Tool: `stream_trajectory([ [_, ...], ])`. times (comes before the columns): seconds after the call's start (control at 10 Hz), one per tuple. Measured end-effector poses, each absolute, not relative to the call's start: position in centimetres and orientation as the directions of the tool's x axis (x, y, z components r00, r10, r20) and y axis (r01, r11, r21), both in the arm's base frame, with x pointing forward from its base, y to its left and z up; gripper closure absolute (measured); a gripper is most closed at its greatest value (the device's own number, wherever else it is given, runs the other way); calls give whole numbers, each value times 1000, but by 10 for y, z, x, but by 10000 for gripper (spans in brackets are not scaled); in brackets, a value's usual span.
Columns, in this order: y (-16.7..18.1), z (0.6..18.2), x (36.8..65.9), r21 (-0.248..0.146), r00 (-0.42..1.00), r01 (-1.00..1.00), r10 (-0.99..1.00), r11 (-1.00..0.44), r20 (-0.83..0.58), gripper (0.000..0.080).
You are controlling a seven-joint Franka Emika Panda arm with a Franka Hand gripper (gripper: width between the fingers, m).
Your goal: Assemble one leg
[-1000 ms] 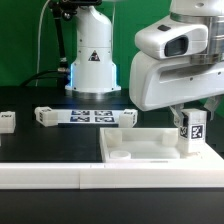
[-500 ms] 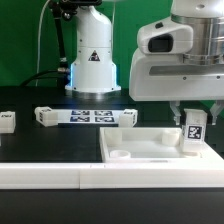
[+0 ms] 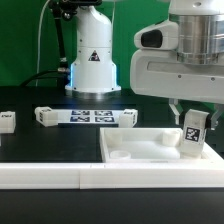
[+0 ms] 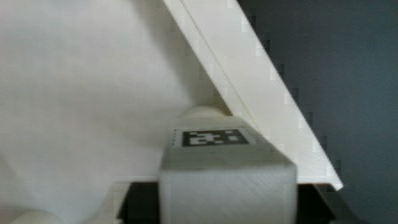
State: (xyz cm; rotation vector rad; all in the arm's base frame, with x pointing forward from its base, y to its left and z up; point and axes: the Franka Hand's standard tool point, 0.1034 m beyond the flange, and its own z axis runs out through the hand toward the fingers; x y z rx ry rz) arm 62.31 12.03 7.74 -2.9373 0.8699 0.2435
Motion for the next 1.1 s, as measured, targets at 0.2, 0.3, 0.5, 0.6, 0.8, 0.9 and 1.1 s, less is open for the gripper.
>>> stream_trajectory([
  [0.2,123,78,622,-8,797,-589,-578,-808,-177,495],
  [0.3,123,78,622,-9,800,-583,-573,-812,-177,304],
  [0.5,125,78,622,-30,866,-481,-469,-876,-173,184],
  [0.6,125,79,623,-33,876,-463,-451,-886,-172,184],
  [0.8,125,80,626,-64,969,-217,-208,-974,-132,156],
  [0.9,126,82,628,-72,990,-103,-96,-992,-102,151],
  [1.1,124,84,630,-80,994,90,95,-993,-61,150],
])
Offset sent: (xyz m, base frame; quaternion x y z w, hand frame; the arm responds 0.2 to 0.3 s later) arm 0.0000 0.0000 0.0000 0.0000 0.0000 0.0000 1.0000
